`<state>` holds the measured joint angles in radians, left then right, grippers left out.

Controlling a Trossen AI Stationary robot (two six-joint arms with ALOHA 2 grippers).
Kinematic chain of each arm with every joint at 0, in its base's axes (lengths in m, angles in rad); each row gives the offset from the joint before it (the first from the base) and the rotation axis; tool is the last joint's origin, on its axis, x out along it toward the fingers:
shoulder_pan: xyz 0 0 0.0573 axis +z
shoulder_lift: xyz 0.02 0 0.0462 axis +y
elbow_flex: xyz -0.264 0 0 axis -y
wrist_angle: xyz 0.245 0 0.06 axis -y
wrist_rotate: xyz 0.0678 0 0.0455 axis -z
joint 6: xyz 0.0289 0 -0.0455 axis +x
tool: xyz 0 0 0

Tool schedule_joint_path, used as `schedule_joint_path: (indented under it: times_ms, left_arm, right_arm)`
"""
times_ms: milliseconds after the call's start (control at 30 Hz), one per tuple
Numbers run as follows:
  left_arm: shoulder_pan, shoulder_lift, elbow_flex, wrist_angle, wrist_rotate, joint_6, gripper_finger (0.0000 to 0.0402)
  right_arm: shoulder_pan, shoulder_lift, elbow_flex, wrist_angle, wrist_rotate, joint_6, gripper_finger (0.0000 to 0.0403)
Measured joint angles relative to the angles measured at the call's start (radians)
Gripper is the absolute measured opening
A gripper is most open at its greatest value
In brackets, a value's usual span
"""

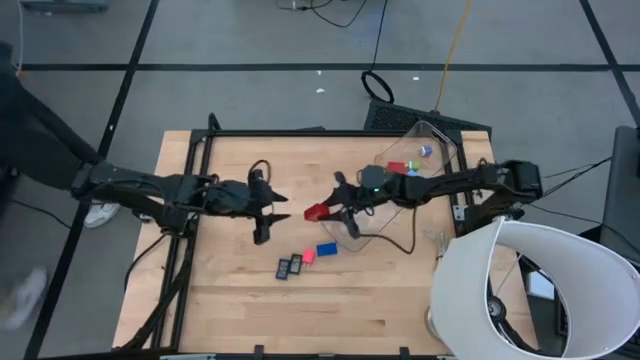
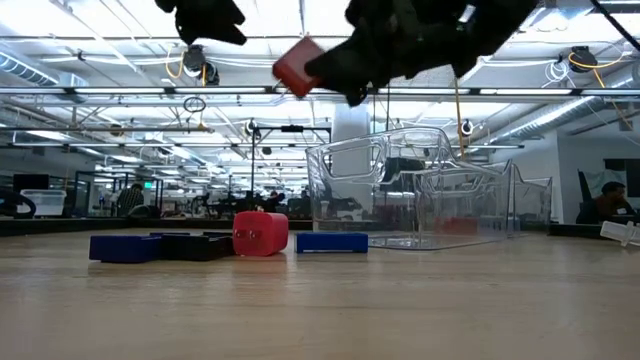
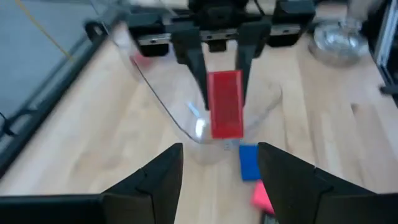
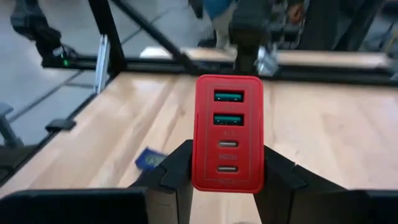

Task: Pick & Place Office items
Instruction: Put the red charger adapter into the right transparent bin

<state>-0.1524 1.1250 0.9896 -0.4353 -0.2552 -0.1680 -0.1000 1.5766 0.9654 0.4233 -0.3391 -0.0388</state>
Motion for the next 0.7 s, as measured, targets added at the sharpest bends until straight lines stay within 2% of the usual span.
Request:
schedule_joint_path:
  times_ms: [100, 333, 533, 700]
  left_arm:
    - [0.0, -0.067, -0.081, 0.038, -0.036, 0.001, 0.0205]
    - [0.035, -0.198, -0.302, 0.274, -0.045, 0.031, 0.0193]
    - [0.083, -0.226, -0.436, 0.52, -0.07, 0.163, 0.0195]
    - [0.152, -0.215, -0.484, 0.711, -0.134, 0.268, 0.0204]
  right_arm:
    - [-0.02, -0.092, -0.094, 0.022, 0.063, -0.008, 0.0114]
    - [-0.083, -0.346, -0.298, 0.04, 0.253, -0.013, 0.0113]
    - [-0.119, -0.539, -0.46, 0.034, 0.476, 0.002, 0.0114]
    - [-0.165, -0.659, -0.576, 0.036, 0.64, 0.042, 0.0113]
